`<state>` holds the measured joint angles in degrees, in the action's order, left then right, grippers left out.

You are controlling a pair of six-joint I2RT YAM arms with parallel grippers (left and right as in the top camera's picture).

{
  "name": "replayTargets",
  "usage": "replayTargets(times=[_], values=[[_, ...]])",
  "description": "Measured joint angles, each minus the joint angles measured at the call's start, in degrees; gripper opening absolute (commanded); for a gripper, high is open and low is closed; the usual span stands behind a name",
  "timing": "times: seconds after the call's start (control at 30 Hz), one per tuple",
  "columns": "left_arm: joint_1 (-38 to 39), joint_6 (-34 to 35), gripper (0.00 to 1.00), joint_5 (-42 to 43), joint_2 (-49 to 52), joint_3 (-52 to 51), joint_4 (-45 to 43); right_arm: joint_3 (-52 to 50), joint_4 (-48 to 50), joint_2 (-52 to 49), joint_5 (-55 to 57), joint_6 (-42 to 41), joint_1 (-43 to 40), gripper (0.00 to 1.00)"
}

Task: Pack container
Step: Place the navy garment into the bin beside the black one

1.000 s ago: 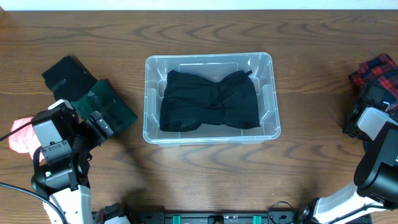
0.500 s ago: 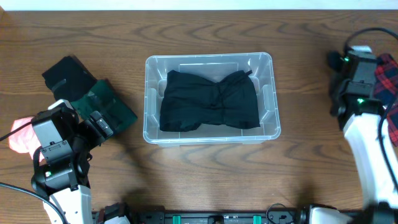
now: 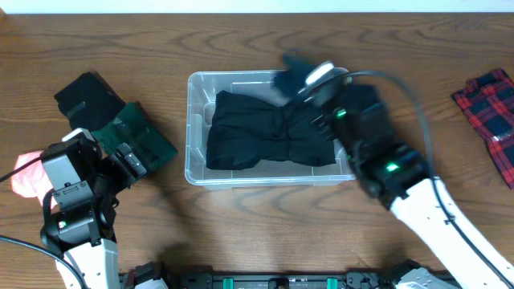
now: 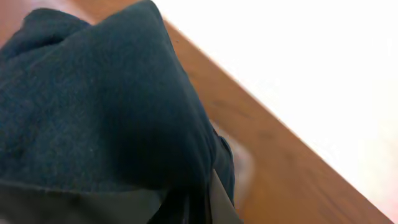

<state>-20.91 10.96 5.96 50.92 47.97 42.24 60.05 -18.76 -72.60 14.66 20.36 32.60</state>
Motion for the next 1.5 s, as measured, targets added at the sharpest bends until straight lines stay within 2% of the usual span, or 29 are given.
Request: replayTargets(times=[0.27, 0.6, 0.63, 0.67, 0.7, 0.87, 0.93, 0.97, 1.0, 1.13, 1.17, 1.27, 1.37, 1.5], values=[[0.0, 0.0, 0.98, 0.02, 0.0, 0.0, 0.0, 0.0, -12.13, -7.21, -1.77, -2.78, 8.13, 0.01], [0.0, 0.0, 0.98, 0.02, 0.0, 0.0, 0.0, 0.0, -18.49, -7.69, -6.29, -7.32, 13.9, 0.01], [0.0, 0.0, 0.98, 0.02, 0.0, 0.0, -0.02, 0.0, -19.12, -7.69, -6.4, -7.96, 14.01, 0.1], [0.0, 0.0, 0.98, 0.02, -0.02, 0.0, 0.0, 0.0, -19.65, -7.69, -6.64, -8.79, 14.05, 0.38], [0.0, 0.0, 0.98, 0.02, -0.02, 0.0, 0.0, 0.0, -20.06, -7.69, -6.78, -9.2, 14.03, 0.46], [0.0, 0.0, 0.98, 0.02, 0.0, 0.0, 0.0, 0.0, -18.71, -7.69, -6.97, -10.21, 14.05, 0.53], [0.0, 0.0, 0.98, 0.0, 0.0, 0.0, 0.0, 0.02, -16.5, -7.48, -6.12, -10.8, 14.08, 0.64], [0.0, 0.0, 0.98, 0.02, 0.0, 0.0, 0.0, 0.02, -15.02, -7.17, -5.44, -10.93, 14.1, 0.64], [0.0, 0.0, 0.98, 0.02, -0.02, 0.0, 0.0, 0.04, -13.25, -6.69, -4.52, -10.8, 14.1, 0.6], [0.0, 0.0, 0.98, 0.02, -0.02, 0.02, -0.02, 0.17, -4.35, -3.23, -0.57, -10.16, 13.86, 0.16], [0.0, 0.0, 0.98, 0.0, -0.02, 0.02, 0.0, 0.33, -2.47, -2.1, 0.37, -10.34, 13.55, 0.1], [0.0, 0.0, 0.98, 0.02, 0.0, 0.02, 0.0, 1.05, -1.31, -1.01, 1.79, -11.43, 12.07, 0.02], [0.0, 0.0, 0.98, 0.02, 0.0, 0.02, 0.0, 1.38, -2.95, -2.82, 1.2, -13.88, 9.99, 0.01], [0.0, 0.0, 0.98, 0.02, -0.02, 0.02, 0.02, 1.38, -8.61, -10.45, -5.73, -17.14, 8.76, 0.01]])
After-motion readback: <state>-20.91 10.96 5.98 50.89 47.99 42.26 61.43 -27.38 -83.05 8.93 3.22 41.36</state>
